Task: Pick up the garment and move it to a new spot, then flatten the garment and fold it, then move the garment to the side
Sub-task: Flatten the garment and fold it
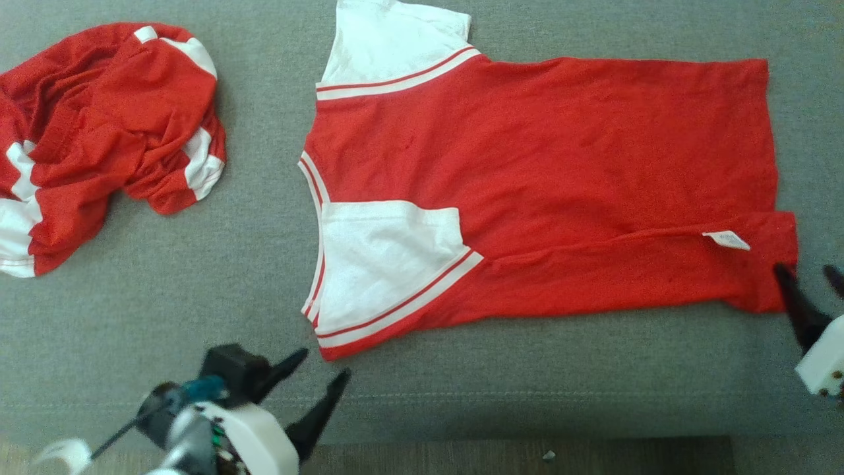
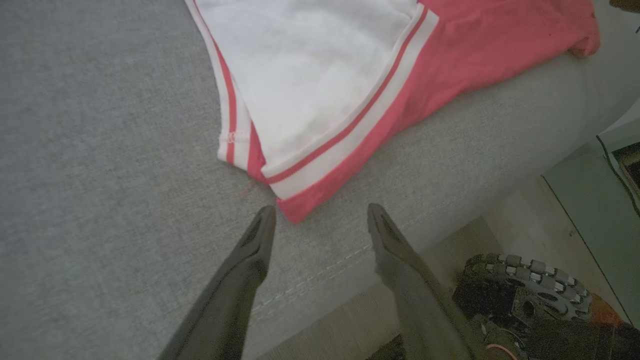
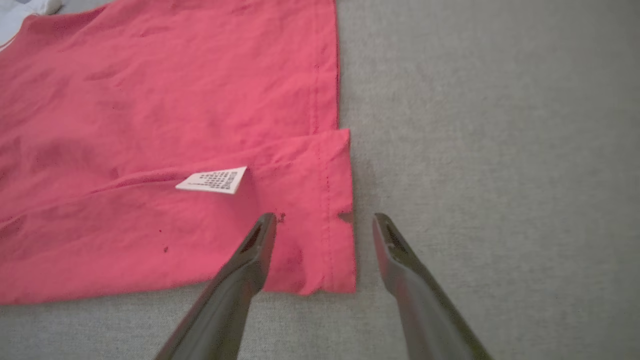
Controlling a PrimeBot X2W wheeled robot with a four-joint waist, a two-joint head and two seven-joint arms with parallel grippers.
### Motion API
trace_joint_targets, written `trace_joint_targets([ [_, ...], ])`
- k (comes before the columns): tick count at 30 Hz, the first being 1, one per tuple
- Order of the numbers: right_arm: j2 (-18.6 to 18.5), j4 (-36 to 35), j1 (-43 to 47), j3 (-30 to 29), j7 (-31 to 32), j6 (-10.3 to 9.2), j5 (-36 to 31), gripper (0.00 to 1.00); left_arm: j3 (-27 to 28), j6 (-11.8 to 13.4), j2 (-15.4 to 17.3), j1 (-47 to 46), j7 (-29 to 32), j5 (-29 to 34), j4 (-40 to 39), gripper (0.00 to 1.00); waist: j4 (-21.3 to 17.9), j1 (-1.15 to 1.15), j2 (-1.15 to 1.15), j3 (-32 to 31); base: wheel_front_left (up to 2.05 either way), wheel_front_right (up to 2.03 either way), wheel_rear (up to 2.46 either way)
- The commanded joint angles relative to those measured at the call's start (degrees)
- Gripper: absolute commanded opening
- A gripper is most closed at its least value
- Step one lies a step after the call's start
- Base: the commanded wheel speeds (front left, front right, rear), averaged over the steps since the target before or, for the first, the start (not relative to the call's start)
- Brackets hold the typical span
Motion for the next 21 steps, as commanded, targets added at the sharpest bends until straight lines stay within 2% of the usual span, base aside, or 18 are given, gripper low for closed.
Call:
trace_joint_targets([
  [1,-1.12,-3.63,0.38,-0.05,-0.61,0.36,-1.27,1.00,3.34,0.78,1.99,-1.10,-0.25,-0.27,-3.04,1.00,-0.09,0.00,0.00,-0.01,0.00,0.00,0.00],
  [5,0.32,-9.51,-0.94,-0.63,-4.37,0.36,-3.48,1.00,8.08,2.46,3.41,-3.84,-0.76,-1.38,-8.46,1.00,-0.55,0.00,0.00,0.23,0.00,0.00,0.00],
  [7,1.40,-11.35,-2.18,0.05,-6.88,0.36,-4.69,1.00,11.11,3.29,3.69,-7.70,-1.50,-1.52,-10.73,1.00,-0.76,0.00,0.00,1.00,0.00,0.00,0.00],
  [9,2.73,-12.09,-3.54,1.37,-8.91,0.36,-5.83,1.00,12.95,3.07,3.33,-12.90,-0.99,-2.72,-11.27,1.00,-0.97,0.00,0.00,2.24,0.00,0.00,0.00],
  [14,5.03,-11.80,-7.61,5.55,-11.49,0.36,-7.22,1.00,13.27,-0.99,2.92,-30.10,4.78,-5.96,-2.60,1.00,-2.17,0.00,0.00,6.96,0.00,0.00,0.00],
  [15,5.03,-11.80,-7.61,5.55,-11.49,0.36,-7.22,1.00,13.27,-0.99,2.92,-30.10,4.78,-5.96,-2.60,1.00,-2.17,0.00,0.00,6.96,0.00,0.00,0.00],
  [21,5.03,-11.12,-11.96,8.17,-12.47,0.36,-7.63,1.00,10.46,-4.46,3.21,-49.81,11.96,-5.78,12.04,1.00,-4.18,0.00,0.00,12.53,0.00,0.00,0.00],
])
